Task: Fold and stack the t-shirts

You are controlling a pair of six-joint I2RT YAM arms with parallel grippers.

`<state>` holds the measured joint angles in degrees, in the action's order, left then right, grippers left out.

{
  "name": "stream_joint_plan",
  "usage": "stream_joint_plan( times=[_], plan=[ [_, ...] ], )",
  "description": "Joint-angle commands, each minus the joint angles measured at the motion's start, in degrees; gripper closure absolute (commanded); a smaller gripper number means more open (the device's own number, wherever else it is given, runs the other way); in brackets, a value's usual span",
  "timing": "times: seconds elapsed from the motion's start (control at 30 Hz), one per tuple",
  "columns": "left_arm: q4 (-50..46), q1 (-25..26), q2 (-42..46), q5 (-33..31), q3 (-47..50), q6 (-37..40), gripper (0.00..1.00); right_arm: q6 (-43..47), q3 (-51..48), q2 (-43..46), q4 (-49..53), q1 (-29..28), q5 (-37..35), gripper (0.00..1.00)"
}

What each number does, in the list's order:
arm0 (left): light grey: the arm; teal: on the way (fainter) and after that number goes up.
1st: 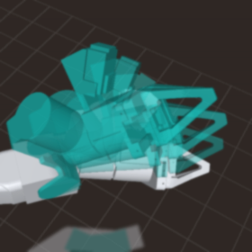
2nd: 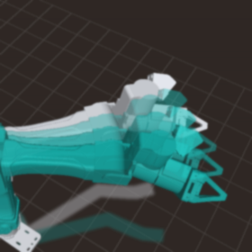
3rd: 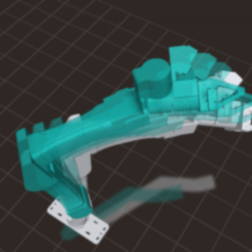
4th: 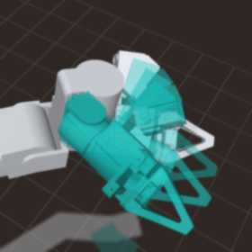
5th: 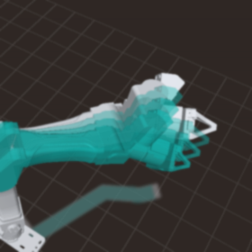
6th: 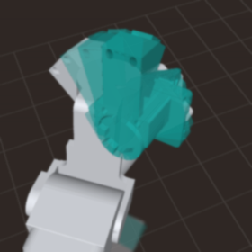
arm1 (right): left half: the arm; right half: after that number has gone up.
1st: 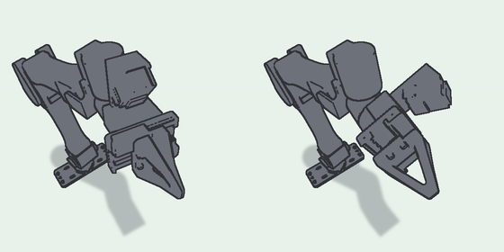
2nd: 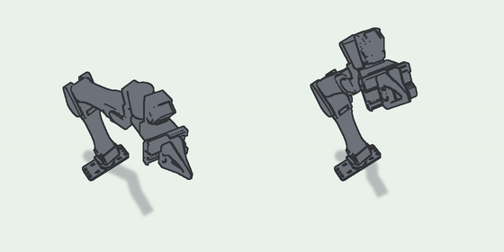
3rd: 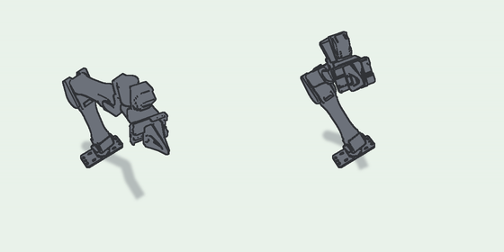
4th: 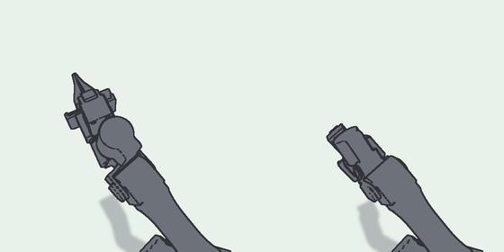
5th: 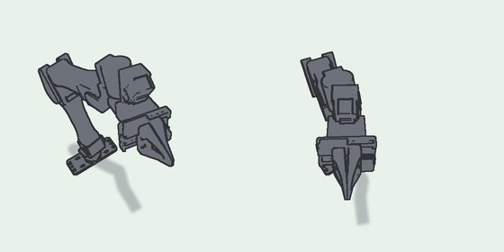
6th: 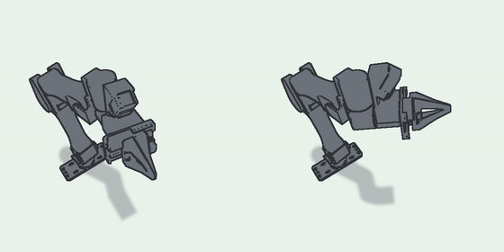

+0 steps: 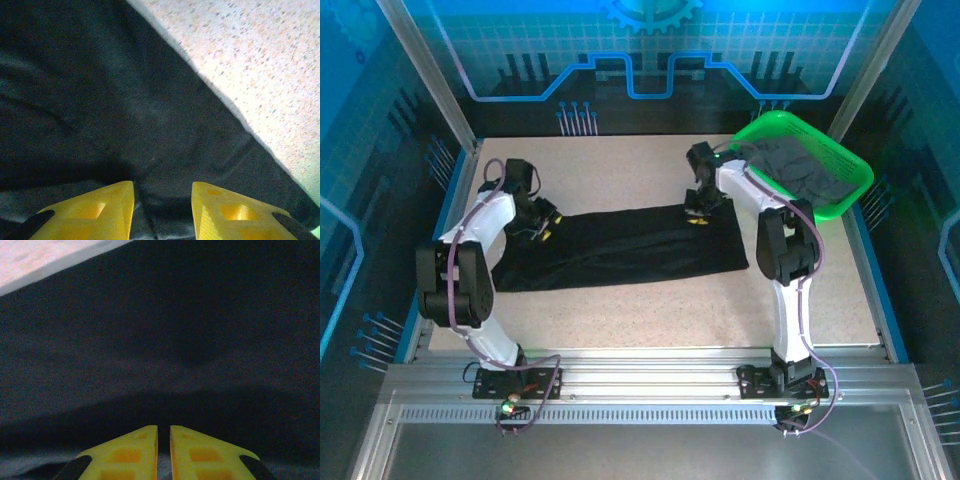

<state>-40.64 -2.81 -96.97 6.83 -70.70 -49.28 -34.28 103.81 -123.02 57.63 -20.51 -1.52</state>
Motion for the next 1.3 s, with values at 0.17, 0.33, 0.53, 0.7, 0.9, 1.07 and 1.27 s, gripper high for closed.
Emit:
stream_joint_plan(
  times=[0.17,0.33,0.53,0.7,0.9,1.07,1.27],
  plan=[
    [-1.85,-6.85,2.0,-0.23,4.08,9.06,0.55,2.62,-8.31,2.53,-3.94,-0.4,5.64,0.82],
    [3.08,-5.26,-0.87,4.06,3.49,14.62,0.57,4.05,-11.19,4.74,-4.02,0.01,5.65,0.82],
    [9.48,-1.67,-3.09,3.98,4.54,21.57,0.52,3.85,-14.19,8.67,-5.07,0.83,6.74,0.81],
    [15.25,1.08,-4.87,4.39,5.46,24.98,0.46,3.7,-14.84,10.21,-5.25,0.85,8.15,0.8],
    [15.49,3.24,-6.75,4.72,6.36,26.74,0.47,3.43,-15.26,11.2,-5.42,0.91,8.94,0.8],
    [12.8,3.94,-5.5,5.68,7.11,27.29,0.58,3.43,-15.45,11.71,-5.33,0.92,9.24,0.79],
    [9.99,4.63,-1.69,5.6,9.91,27.41,0.64,3.17,-15.41,11.95,-5.71,1.34,9.65,0.79]
  ],
)
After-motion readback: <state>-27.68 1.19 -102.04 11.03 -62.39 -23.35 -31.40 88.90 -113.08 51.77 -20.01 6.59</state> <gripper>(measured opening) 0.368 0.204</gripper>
